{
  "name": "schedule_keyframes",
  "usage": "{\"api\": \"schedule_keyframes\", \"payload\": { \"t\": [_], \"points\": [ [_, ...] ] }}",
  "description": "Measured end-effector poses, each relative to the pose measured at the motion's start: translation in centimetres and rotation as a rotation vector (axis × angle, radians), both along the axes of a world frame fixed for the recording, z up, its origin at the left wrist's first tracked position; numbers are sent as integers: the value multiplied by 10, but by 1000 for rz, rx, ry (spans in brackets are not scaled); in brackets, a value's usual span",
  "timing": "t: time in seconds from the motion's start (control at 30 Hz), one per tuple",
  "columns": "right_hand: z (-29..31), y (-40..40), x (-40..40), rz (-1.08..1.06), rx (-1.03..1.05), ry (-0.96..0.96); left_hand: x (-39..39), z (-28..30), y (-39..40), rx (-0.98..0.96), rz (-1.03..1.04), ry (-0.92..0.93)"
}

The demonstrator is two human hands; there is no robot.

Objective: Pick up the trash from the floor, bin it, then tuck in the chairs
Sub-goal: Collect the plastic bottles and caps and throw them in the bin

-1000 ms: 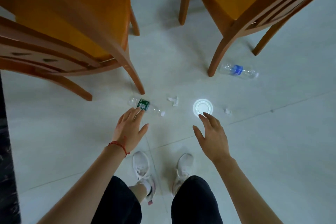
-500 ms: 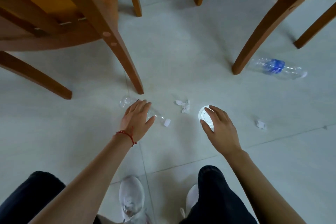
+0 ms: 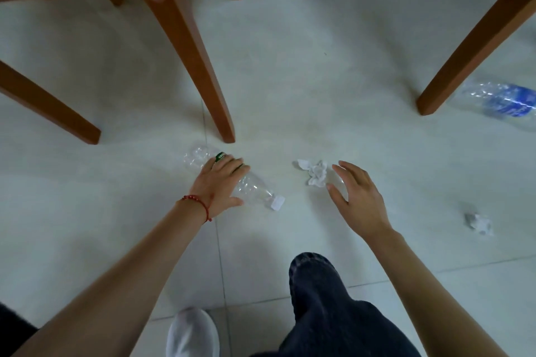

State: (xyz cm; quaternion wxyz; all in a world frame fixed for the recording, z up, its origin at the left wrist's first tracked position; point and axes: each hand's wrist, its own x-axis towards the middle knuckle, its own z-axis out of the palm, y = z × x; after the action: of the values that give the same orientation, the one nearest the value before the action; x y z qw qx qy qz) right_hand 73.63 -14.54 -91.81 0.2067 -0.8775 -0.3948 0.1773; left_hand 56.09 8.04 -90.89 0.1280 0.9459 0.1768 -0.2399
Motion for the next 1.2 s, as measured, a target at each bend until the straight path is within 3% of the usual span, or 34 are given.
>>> {"api": "schedule_keyframes", "payload": {
  "t": [0.17, 0.3, 0.53, 0.7, 0.97, 1.2],
  "points": [
    [-8, -2, 6, -12, 6, 27, 10, -7, 1, 12, 4, -25],
    [-7, -1, 10, -71, 21, 61, 14, -6, -2, -56, 162, -62],
    [-16, 11, 12, -96, 37, 136, 12, 9, -15, -318, 867, -400],
    [-24, 25, 13, 17, -17, 168, 6, 12, -26, -547, 1192, -352],
    [-39, 36, 10, 91, -27, 137, 3, 13, -39, -801, 1379, -322],
    [-50, 41, -3, -63, 39, 200, 6, 7, -43, -791, 1370, -352]
  ]
}}
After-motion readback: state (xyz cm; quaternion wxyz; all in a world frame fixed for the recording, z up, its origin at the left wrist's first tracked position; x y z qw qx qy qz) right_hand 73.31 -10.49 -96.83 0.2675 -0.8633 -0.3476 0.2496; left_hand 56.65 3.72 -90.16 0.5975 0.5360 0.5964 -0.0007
